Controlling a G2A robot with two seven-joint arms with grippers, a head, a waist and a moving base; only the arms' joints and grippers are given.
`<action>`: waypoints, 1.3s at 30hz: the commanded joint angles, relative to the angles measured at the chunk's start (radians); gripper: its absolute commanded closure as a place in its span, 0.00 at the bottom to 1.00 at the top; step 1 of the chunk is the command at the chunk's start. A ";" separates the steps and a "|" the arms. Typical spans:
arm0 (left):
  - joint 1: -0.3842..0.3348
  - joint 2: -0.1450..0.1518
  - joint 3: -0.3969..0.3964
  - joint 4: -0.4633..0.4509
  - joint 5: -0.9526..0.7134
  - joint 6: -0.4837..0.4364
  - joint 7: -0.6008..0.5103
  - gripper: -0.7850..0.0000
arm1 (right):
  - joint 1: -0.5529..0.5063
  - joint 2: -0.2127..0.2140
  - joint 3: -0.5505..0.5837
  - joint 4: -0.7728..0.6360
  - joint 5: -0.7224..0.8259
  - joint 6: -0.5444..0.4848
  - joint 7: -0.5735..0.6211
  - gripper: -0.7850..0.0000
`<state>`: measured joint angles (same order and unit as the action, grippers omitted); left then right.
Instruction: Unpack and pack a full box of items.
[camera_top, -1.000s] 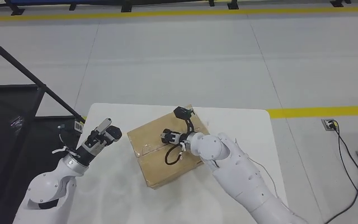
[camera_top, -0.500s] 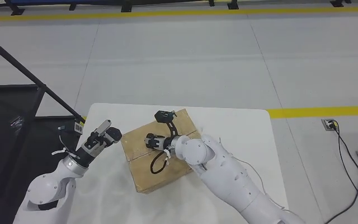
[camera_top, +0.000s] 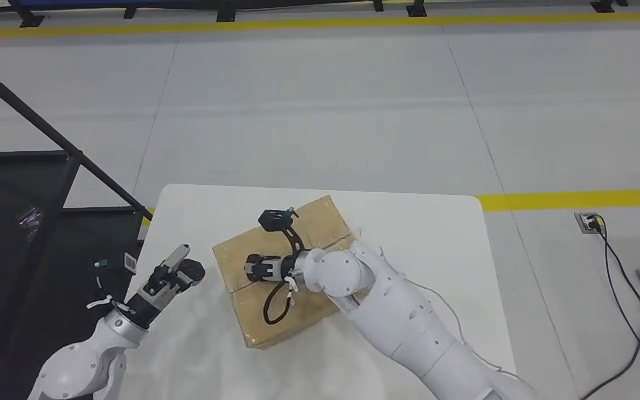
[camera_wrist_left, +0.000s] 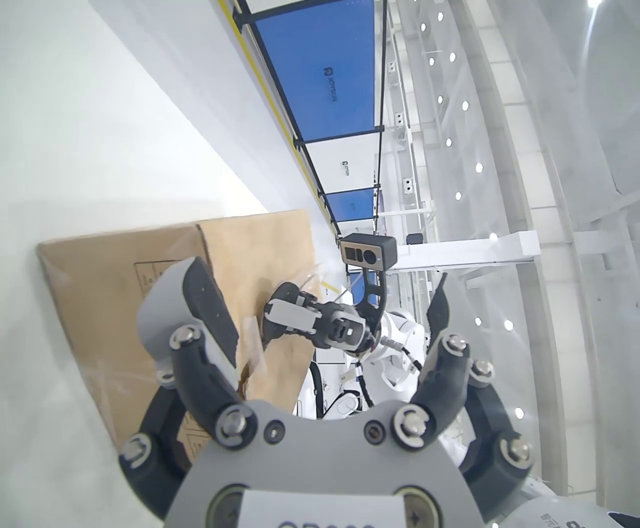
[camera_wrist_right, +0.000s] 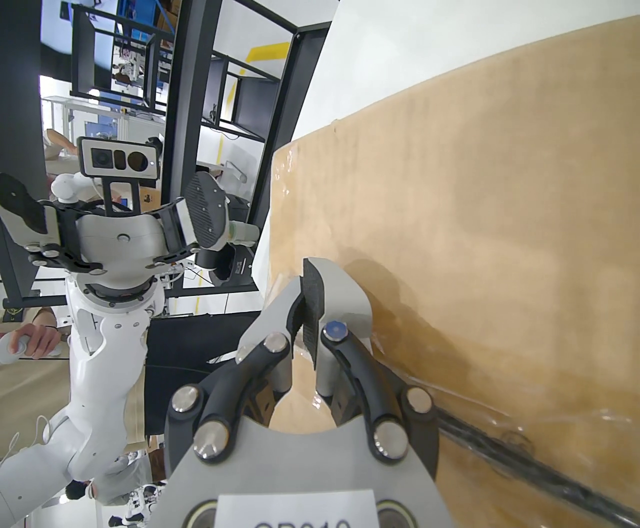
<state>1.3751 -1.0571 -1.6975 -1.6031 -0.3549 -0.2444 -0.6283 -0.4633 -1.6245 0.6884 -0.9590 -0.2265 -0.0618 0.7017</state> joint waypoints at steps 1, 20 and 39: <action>0.003 -0.001 0.001 0.003 0.005 -0.001 0.017 0.00 | 0.009 -0.010 -0.011 0.011 0.004 -0.011 -0.001 1.00; -0.031 -0.011 0.054 0.074 0.001 0.019 0.057 0.00 | 0.040 -0.084 -0.098 0.077 -0.022 -0.081 0.019 1.00; -0.058 -0.014 0.071 0.088 0.003 0.020 0.051 0.00 | 0.036 -0.096 -0.064 0.107 -0.048 -0.194 0.048 1.00</action>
<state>1.3209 -1.0707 -1.6279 -1.5154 -0.3532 -0.2248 -0.5770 -0.4274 -1.7209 0.6206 -0.8556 -0.2772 -0.2598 0.7367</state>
